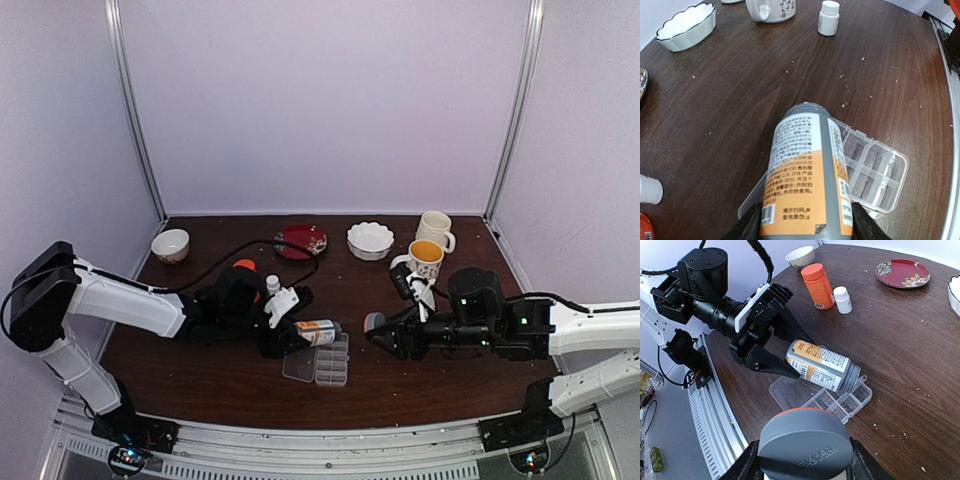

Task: Sort the pills into containers
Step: Pour the pill into the compartment of the pill container.

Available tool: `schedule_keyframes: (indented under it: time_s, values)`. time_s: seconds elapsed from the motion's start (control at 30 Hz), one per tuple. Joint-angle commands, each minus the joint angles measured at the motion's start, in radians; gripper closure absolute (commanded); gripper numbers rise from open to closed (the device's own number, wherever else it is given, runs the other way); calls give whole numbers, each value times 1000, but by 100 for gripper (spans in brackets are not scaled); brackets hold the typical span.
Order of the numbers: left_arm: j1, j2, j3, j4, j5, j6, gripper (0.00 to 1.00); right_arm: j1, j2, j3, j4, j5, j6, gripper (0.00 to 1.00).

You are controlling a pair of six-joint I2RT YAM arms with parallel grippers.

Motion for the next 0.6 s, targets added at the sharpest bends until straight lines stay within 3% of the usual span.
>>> schedule_keyframes:
  time_s: [0.0,0.13,0.23,0.57]
  values:
    - [-9,1,39,-2,20,-11,100,-7,6,33,-9,-7,4,100]
    - [-15,-6,-5,61,-11,-7,100,-6,1,27,-8,-2,4,100]
    - [-16,24,64,-55,0,4,100,-6,5,31,-9,-6,4,100]
    - [-24,-22,22,24,-21,-10,100,-7,3,31,-14,-3,2,100]
